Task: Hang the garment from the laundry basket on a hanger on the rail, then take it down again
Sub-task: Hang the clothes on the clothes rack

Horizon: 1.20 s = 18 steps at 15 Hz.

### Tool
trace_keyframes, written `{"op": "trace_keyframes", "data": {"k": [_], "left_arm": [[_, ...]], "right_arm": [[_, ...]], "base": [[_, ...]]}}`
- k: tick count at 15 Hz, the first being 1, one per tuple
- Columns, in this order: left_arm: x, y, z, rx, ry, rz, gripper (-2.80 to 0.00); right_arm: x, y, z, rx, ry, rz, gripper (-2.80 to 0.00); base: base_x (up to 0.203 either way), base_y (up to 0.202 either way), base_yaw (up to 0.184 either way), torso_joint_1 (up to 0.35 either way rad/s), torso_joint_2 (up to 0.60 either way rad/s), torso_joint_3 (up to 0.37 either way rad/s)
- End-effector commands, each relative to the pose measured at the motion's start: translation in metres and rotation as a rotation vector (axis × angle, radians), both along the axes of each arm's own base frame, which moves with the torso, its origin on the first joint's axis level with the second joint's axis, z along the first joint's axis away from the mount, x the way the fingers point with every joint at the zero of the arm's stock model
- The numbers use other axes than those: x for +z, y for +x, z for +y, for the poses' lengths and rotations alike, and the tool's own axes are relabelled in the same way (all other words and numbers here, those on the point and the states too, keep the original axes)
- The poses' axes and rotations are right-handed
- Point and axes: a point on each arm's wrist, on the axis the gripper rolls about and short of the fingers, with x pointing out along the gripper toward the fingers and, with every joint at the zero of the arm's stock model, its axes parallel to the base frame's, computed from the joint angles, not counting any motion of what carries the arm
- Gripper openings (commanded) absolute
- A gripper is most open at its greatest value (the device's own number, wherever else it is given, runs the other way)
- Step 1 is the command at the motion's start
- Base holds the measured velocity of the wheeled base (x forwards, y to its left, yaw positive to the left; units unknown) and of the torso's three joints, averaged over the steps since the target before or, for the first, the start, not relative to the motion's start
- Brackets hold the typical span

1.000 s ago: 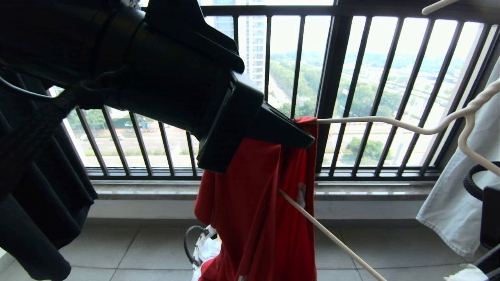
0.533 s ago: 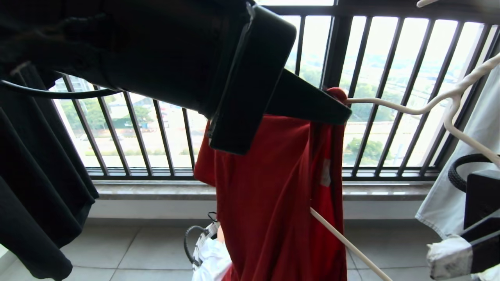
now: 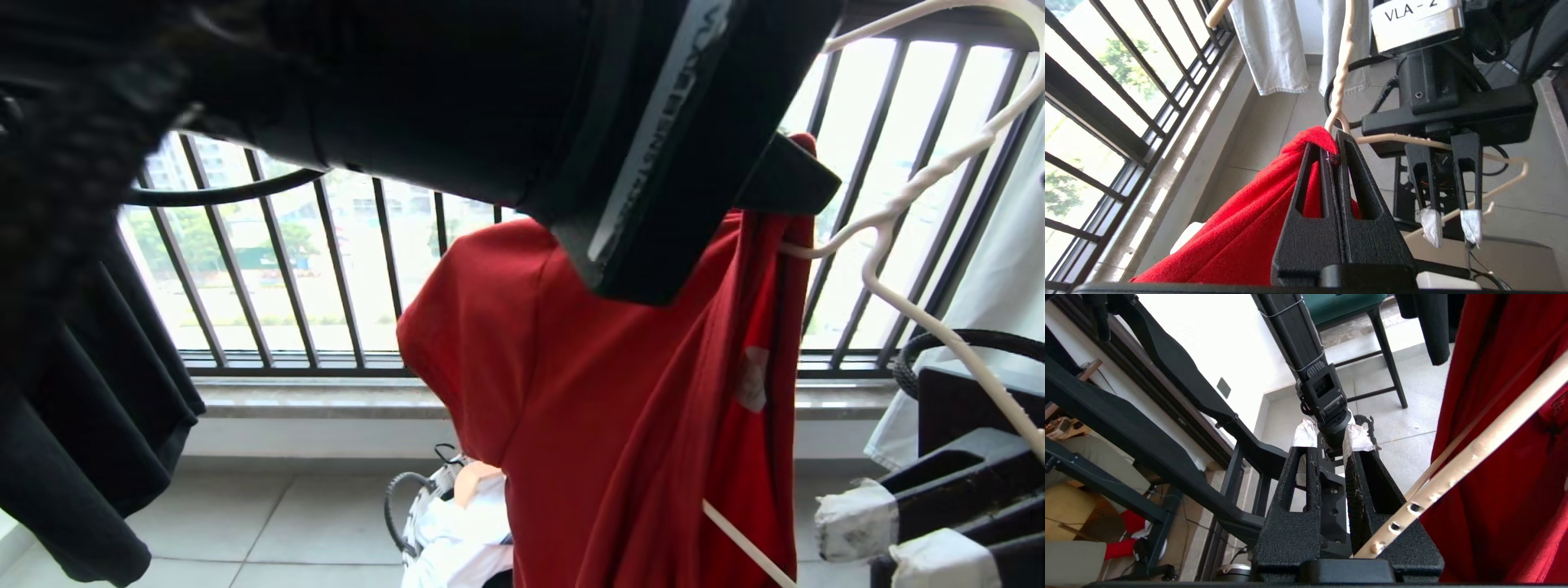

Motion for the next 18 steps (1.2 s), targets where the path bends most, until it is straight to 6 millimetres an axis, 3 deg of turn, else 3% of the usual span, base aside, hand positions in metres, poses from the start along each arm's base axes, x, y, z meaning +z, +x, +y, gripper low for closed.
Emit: {"op": "trace_keyframes", "data": {"k": [1, 18], "left_arm": [[-0.005, 0.005, -0.017, 0.040, -0.009, -0.022, -2.80], [-0.006, 0.001, -0.021, 0.028, -0.005, -0.019, -2.80]], "right_arm": [[-0.002, 0.004, 0.003, 0.002, -0.007, 0.012, -2.80], [-0.008, 0.021, 0.004, -0.056, -0.021, 0.015, -2.80]], "base": [[0.000, 0.000, 0.000, 0.000, 0.00, 0.000], [0.000, 0.000, 0.000, 0.000, 0.00, 0.000]]}}
